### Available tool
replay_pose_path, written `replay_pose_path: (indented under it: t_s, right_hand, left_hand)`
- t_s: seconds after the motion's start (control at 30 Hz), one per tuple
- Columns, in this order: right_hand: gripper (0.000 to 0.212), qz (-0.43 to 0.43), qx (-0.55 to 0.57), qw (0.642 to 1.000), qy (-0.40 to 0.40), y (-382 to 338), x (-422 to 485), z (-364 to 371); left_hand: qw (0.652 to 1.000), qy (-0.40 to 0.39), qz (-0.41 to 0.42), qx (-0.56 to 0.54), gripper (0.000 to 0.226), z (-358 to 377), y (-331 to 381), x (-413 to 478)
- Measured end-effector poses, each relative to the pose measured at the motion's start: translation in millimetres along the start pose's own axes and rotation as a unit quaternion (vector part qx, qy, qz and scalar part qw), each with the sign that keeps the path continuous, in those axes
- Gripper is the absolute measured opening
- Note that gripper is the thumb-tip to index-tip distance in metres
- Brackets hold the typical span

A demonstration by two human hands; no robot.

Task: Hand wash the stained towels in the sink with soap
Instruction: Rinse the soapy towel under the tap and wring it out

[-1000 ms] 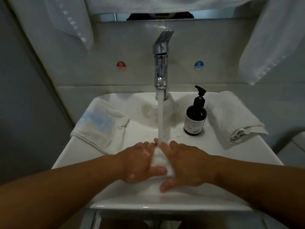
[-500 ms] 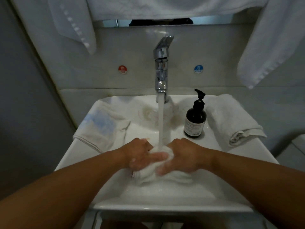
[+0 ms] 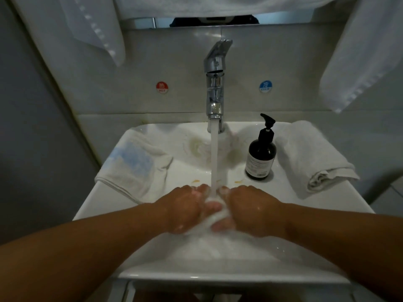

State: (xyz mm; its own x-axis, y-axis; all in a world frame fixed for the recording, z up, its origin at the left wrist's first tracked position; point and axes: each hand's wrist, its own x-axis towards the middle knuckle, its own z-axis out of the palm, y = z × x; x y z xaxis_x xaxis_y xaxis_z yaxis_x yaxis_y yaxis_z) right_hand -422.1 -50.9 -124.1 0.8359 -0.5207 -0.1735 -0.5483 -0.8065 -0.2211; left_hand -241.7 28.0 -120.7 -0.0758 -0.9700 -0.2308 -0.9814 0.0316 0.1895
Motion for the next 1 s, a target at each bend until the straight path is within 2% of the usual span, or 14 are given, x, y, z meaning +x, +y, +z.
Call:
replay_pose_path:
  t_s: [0.07, 0.1, 0.23, 0.33, 0.37, 0.43, 0.47, 0.5, 0.6, 0.67, 0.7, 0.8, 0.9, 1.0]
  right_hand:
    - [0.079, -0.010, 0.002, 1.000, 0.023, 5, 4, -2]
    - [0.074, -0.016, 0.014, 0.999, 0.035, 6, 4, -4]
    - [0.068, -0.006, 0.057, 0.998, 0.017, 5, 4, -12]
    - [0.058, 0.009, 0.131, 0.991, -0.038, 4, 5, -14]
    - [0.060, 0.002, 0.129, 0.991, -0.042, 3, 5, -15]
    - [0.080, 0.008, 0.085, 0.996, -0.025, 2, 3, -18]
    - [0.090, 0.017, 0.061, 0.998, -0.014, 1, 1, -21]
    - [0.093, 0.019, 0.045, 0.999, -0.008, 1, -3, -22]
    - [0.105, 0.016, 0.008, 0.998, -0.064, -2, -16, -19]
    - [0.119, 0.034, -0.010, 0.996, -0.087, -7, -18, -9]
    - [0.120, 0.037, -0.017, 0.996, -0.079, -8, -16, -4]
    - [0.105, 0.031, -0.030, 0.998, -0.055, -3, -5, -2]
    - [0.093, 0.025, -0.042, 0.998, -0.030, 6, 5, -6]
    - [0.078, 0.017, -0.005, 1.000, 0.010, 7, 7, -8]
  left_hand:
    - [0.999, 0.013, -0.021, -0.028, 0.023, -4, -1, 3]
    - [0.999, 0.026, -0.029, -0.022, 0.025, -6, -3, 4]
    - [0.998, 0.043, 0.003, 0.052, 0.054, -7, -3, 5]
    - [0.999, 0.015, 0.011, 0.031, 0.101, -11, -3, 3]
    - [0.999, 0.024, 0.008, 0.031, 0.107, -12, -7, 4]
    - [0.995, 0.073, -0.036, -0.051, 0.083, -12, -20, 5]
    - [0.991, 0.069, -0.045, -0.109, 0.072, -13, -23, 1]
    - [0.988, 0.054, -0.021, -0.146, 0.072, -11, -24, -3]
    - [0.996, -0.026, 0.022, -0.077, 0.095, -4, -13, -17]
    - [0.999, -0.040, 0.000, -0.016, 0.084, 0, -9, -13]
    - [0.999, -0.047, 0.004, 0.008, 0.073, -3, -4, -13]
    - [0.999, -0.027, -0.005, -0.024, 0.044, -6, -1, -9]
    - [0.999, -0.012, -0.038, -0.013, 0.047, -1, -10, 2]
    - [0.999, -0.004, -0.031, 0.001, 0.067, -5, -9, 7]
